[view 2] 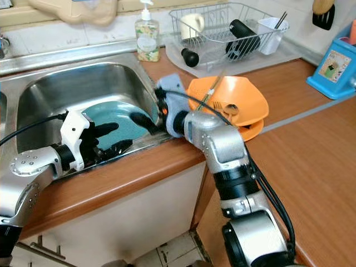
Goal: Kitchen organization
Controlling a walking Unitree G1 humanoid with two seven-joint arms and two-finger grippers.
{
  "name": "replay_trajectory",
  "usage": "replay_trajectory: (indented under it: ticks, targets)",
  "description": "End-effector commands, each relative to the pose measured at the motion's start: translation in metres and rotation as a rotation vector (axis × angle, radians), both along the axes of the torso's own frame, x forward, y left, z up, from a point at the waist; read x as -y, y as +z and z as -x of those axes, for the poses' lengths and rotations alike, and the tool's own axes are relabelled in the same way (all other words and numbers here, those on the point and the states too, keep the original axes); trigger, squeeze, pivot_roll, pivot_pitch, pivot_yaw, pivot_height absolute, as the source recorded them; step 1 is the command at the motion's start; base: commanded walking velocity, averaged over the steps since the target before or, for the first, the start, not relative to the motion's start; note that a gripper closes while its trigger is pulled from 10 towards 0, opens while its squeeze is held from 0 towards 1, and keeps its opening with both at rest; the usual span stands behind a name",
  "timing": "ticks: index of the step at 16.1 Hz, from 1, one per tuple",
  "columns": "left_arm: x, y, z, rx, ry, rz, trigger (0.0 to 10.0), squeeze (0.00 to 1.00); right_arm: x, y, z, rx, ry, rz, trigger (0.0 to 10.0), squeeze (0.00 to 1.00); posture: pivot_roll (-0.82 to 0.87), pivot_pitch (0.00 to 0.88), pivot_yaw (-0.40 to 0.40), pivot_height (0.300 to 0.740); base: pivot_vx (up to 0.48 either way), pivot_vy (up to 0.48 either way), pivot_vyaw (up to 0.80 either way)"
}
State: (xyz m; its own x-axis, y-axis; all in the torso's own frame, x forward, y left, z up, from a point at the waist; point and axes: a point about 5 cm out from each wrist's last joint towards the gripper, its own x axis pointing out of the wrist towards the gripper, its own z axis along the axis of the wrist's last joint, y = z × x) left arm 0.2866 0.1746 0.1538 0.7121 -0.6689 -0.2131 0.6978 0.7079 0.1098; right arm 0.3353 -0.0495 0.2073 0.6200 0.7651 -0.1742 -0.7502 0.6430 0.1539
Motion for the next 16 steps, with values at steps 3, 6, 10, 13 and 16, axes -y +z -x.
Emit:
replay_trajectory:
  ticks: [3,6,10,13,16]
  targets:
    - [-0.002,0.003,-0.002,0.021,0.017,0.006,10.0,0.0,-0.002,0.024,0.007,0.094,0.047,-0.116,10.0,0.0,-0.1,0.0,0.009,0.74,0.0,0.0,0.0]
    - [0.003,0.008,0.001,0.028,-0.013,0.084,10.0,0.0,0.016,0.054,-0.001,0.243,-0.128,-0.19,10.0,0.0,-0.1,0.0,0.009,0.74,0.0,0.0,0.0]
    - [0.013,0.01,0.013,0.007,-0.104,0.152,10.0,0.0,0.083,0.065,0.007,0.307,-0.325,-0.173,10.0,0.0,-0.12,0.0,0.008,0.74,0.0,0.0,0.0]
    - [0.018,0.008,0.019,-0.016,-0.148,0.179,10.0,0.0,0.132,0.061,0.019,0.316,-0.537,-0.122,10.0,0.0,-0.14,0.0,0.013,0.74,0.0,0.0,0.0]
    - [0.025,0.006,0.022,-0.034,-0.173,0.193,10.0,0.0,0.186,0.04,0.037,0.258,-0.788,-0.029,10.0,0.0,-0.15,0.0,0.015,0.74,0.0,0.0,0.0]
